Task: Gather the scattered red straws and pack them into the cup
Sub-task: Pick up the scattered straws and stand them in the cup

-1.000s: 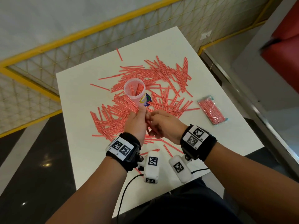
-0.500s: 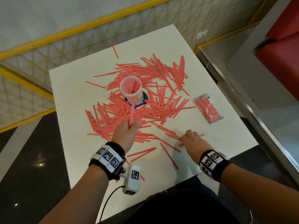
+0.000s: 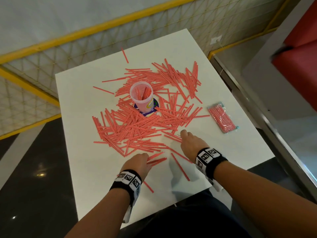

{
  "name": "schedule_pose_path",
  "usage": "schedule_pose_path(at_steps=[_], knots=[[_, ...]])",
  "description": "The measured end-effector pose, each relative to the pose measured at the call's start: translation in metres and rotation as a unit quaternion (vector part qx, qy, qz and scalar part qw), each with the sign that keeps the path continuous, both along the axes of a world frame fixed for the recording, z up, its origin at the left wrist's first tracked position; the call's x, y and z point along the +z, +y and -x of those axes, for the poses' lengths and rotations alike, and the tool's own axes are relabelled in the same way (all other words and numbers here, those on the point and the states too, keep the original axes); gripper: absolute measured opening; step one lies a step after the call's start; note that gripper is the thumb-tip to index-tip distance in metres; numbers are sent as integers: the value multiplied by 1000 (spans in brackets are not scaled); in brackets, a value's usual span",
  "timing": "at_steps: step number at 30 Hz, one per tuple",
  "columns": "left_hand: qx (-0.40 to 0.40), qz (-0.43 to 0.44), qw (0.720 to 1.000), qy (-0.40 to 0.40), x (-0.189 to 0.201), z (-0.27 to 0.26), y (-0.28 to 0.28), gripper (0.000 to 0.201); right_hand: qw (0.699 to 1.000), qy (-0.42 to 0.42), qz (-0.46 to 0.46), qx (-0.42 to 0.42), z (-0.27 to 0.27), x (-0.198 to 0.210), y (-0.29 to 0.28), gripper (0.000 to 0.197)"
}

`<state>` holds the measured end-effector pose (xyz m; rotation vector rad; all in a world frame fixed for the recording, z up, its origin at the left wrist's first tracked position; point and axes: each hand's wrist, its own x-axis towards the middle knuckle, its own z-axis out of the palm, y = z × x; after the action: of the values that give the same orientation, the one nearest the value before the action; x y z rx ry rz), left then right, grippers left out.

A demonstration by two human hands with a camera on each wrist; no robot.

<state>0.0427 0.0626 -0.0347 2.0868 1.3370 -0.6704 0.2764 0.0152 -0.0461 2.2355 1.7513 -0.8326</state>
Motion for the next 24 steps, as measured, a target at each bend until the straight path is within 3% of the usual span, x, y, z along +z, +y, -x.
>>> schedule_pose_path(at_steps=[4, 9, 18, 24], knots=[[-71, -35, 996, 40, -3, -4, -5, 15, 996, -58, -11, 73, 13, -16, 3, 36], [-134, -50, 987, 69, 1, -13, -12, 25, 989, -112, -8, 96, 22, -15, 11, 31], [-77, -18, 995, 69, -4, -16, -9, 24, 993, -99, 49, 47, 24, -17, 17, 24], [-1, -3, 999, 38, 3, -2, 5, 43, 994, -106, 23, 33, 15, -15, 16, 24]])
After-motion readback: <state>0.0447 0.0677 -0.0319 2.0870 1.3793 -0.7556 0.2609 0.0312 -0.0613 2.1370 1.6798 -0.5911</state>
